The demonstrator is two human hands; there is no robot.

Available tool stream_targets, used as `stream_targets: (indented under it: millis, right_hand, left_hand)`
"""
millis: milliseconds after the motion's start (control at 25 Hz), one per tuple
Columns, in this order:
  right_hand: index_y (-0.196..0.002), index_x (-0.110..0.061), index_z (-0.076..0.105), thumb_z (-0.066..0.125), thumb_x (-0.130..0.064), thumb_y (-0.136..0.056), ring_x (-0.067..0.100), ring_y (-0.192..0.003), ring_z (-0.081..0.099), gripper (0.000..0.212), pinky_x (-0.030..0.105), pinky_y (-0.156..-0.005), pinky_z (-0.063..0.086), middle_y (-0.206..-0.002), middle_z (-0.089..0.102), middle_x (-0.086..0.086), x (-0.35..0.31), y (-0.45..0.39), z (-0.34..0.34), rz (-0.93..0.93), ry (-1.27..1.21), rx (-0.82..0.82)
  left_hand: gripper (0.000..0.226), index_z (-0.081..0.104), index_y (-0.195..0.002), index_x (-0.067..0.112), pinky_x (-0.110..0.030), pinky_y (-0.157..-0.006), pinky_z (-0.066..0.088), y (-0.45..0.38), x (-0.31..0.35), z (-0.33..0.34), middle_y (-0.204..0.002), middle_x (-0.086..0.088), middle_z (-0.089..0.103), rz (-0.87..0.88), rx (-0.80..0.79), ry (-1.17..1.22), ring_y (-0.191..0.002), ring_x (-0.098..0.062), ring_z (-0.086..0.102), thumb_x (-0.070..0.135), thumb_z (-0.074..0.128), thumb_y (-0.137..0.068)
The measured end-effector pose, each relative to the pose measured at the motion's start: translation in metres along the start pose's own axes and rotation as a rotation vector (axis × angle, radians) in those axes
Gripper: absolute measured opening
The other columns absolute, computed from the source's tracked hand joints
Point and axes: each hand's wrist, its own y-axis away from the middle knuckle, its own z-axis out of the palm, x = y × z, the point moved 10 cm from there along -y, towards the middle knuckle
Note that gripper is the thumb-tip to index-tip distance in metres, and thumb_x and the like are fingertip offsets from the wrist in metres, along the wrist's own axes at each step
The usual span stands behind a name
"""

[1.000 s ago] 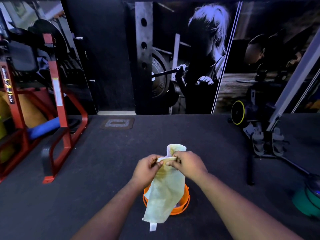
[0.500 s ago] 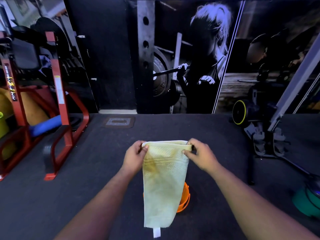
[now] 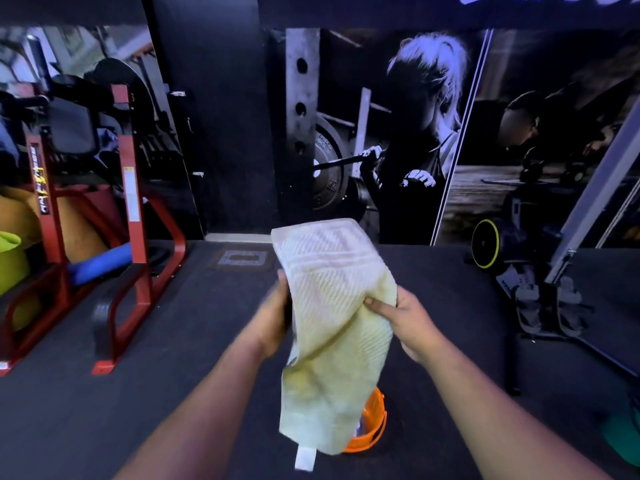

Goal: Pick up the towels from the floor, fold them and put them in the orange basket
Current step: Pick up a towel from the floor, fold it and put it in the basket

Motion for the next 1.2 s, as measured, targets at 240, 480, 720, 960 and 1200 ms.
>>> stream_targets:
  millis: [240, 480, 720, 960, 1200]
  right_hand:
    - [-0.125, -0.009, 0.064, 0.068, -0.017, -0.096, 0.028, -0.102, 0.072, 0.031, 0.041, -0.087, 0.058, -0.120, 0.072, 0.017, -0.003, -0.009, -0.011, 0.101, -0.171, -0.001]
    - [-0.121, -0.003, 0.069, 0.075, -0.022, -0.090, 0.034, -0.108, 0.071, 0.036, 0.054, -0.103, 0.051, -0.114, 0.075, 0.016, 0.079, 0.040, -0.036, 0.355, 0.141, -0.119]
    - [-0.119, -0.001, 0.067, 0.066, -0.020, -0.097, 0.034, -0.103, 0.073, 0.030, 0.046, -0.092, 0.057, -0.111, 0.075, 0.019, 0.042, 0.008, -0.051, 0.221, 0.003, 0.007]
    - [-0.118, -0.006, 0.067, 0.071, -0.017, -0.094, 0.025, -0.094, 0.068, 0.027, 0.040, -0.086, 0.050, -0.114, 0.074, 0.017, 0.084, 0.012, -0.070, 0.313, 0.184, -0.064]
    - [-0.107, -0.009, 0.062, 0.064, -0.014, -0.099, 0.018, -0.083, 0.071, 0.009, 0.030, -0.072, 0.054, -0.094, 0.078, 0.009, 0.071, -0.005, -0.086, 0.170, 0.161, 0.079]
  left_hand:
    - [0.069, 0.067, -0.125, 0.010, -0.037, -0.080, 0.054, -0.002, -0.060, 0.019, -0.111, -0.014, 0.072, -0.162, -0.075, 0.017, -0.094, -0.026, 0.070, 0.068, 0.053, -0.090]
    - [0.028, 0.066, -0.106, 0.012, -0.039, -0.072, 0.052, -0.024, -0.059, -0.001, -0.101, -0.016, 0.070, -0.148, 0.096, -0.039, -0.086, -0.029, 0.068, 0.039, 0.064, -0.098]
    - [0.031, 0.072, -0.117, 0.012, -0.042, -0.082, 0.052, -0.020, -0.100, 0.007, -0.111, -0.015, 0.072, -0.173, -0.216, -0.170, -0.094, -0.031, 0.066, 0.030, 0.071, -0.091]
    - [0.017, 0.070, -0.102, 0.016, -0.029, -0.066, 0.052, -0.046, -0.080, -0.006, -0.092, -0.006, 0.075, -0.062, 0.101, -0.140, -0.082, -0.022, 0.067, 0.026, 0.057, -0.104]
    - [0.024, 0.071, -0.105, 0.004, -0.042, -0.072, 0.052, -0.053, -0.112, -0.022, -0.092, -0.007, 0.075, -0.152, 0.181, -0.449, -0.081, -0.023, 0.067, 0.027, 0.068, -0.098]
